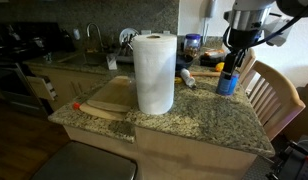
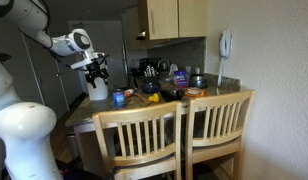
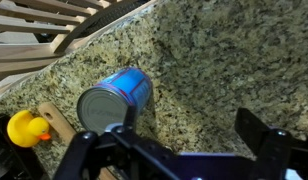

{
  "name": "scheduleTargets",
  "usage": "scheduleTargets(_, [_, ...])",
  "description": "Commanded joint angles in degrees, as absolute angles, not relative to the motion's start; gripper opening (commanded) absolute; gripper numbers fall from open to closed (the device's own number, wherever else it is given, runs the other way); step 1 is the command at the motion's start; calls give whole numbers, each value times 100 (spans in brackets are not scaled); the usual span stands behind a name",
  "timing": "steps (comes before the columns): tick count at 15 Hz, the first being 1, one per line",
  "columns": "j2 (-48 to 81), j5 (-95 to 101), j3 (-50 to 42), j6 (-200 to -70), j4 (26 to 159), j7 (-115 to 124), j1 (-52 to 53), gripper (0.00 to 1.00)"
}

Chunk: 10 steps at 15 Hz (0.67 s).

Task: Put the white bottle inside the bowl

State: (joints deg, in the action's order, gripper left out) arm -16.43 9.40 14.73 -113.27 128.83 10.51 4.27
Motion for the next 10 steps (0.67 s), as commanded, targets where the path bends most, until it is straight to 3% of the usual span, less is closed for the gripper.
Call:
scheduleTargets(1, [-2194,815,1562,-10938,12479,1805,677,100])
scheduleTargets(3, [-2714,699,1565,-10888,12485,2303,752,100])
scheduleTargets(4, [-1779,974,1862,-10796,11337,2898,641,100])
scheduleTargets(7, [-1691,1470,2307,-10431,10428,4094,414,100])
scheduleTargets(8, [-2132,1237,2012,-10804,11180,3558,671,100])
scheduleTargets(10, [-1921,1401,2141,-10575,10678,4002,659,100])
